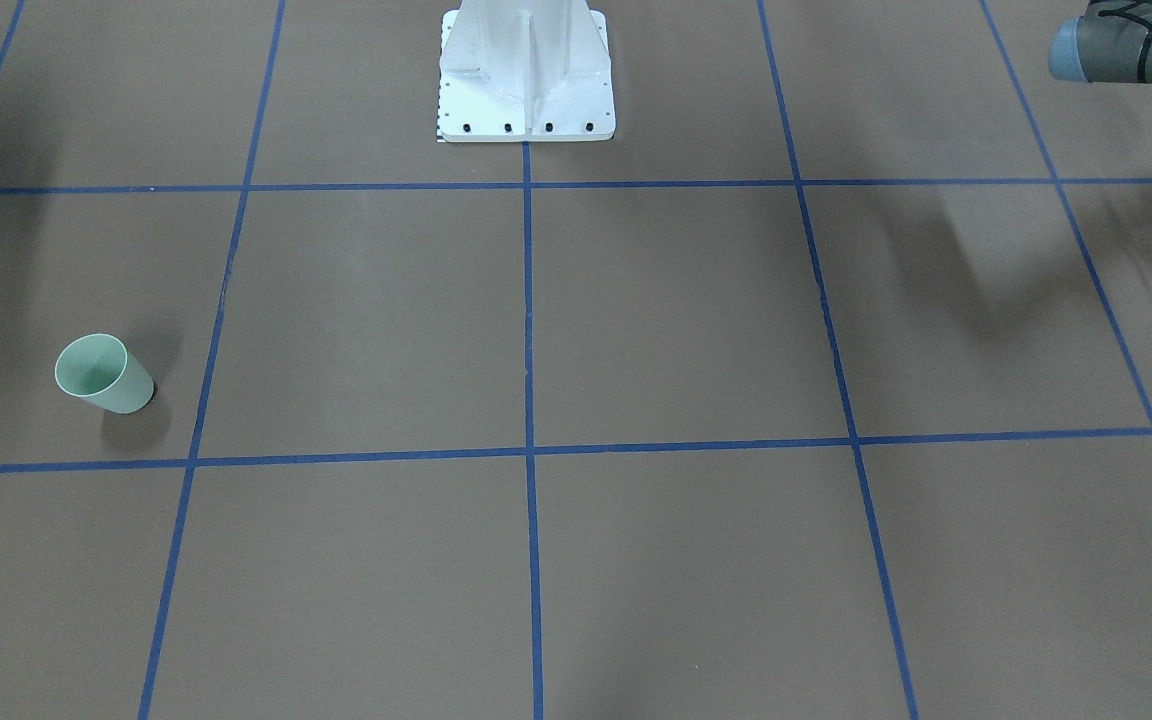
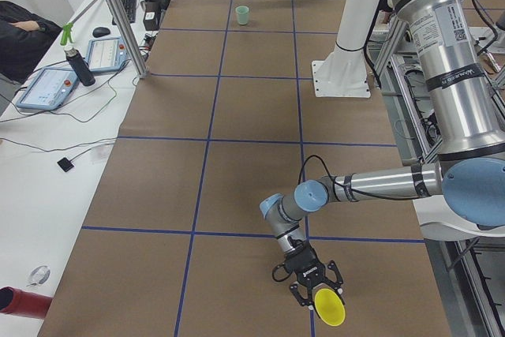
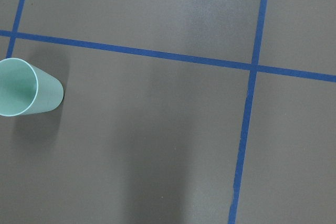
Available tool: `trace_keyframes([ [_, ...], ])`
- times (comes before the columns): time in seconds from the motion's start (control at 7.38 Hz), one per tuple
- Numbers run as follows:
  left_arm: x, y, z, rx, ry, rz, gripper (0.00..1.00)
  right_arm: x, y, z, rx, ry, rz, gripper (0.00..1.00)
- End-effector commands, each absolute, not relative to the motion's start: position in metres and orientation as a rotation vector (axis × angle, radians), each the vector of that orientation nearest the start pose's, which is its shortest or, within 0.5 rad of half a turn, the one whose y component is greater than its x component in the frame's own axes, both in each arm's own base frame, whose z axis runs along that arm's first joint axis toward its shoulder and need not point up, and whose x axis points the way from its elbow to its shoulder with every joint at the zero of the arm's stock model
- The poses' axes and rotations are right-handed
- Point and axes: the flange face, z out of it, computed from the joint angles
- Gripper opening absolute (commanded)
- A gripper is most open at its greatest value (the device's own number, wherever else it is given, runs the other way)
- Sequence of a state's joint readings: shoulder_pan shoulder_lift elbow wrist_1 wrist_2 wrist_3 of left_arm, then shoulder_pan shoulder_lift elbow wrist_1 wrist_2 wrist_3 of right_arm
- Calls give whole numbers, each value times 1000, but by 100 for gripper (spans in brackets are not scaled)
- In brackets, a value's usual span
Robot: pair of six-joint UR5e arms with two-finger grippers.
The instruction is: Transfer and stack yellow cup on green cup
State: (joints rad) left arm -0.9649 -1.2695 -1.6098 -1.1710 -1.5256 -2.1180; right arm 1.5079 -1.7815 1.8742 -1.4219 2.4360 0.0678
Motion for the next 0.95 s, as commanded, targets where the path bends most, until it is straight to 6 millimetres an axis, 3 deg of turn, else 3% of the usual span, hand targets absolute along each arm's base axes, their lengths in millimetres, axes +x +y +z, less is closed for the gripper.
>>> trace_keyframes([
  [0.0,44,-384,766,-31,-589,-1398,0,31,-416,582,163,-876,-92,100],
  [0.27,57,-464,712,79,-408,-1358,0,32,-416,585,157,-870,-85,100],
  [0.54,78,-515,668,191,-193,-1275,0,32,-416,587,149,-867,-79,100],
  [0.81,105,-568,605,288,-7,-1251,0,32,-415,589,142,-867,-74,100],
])
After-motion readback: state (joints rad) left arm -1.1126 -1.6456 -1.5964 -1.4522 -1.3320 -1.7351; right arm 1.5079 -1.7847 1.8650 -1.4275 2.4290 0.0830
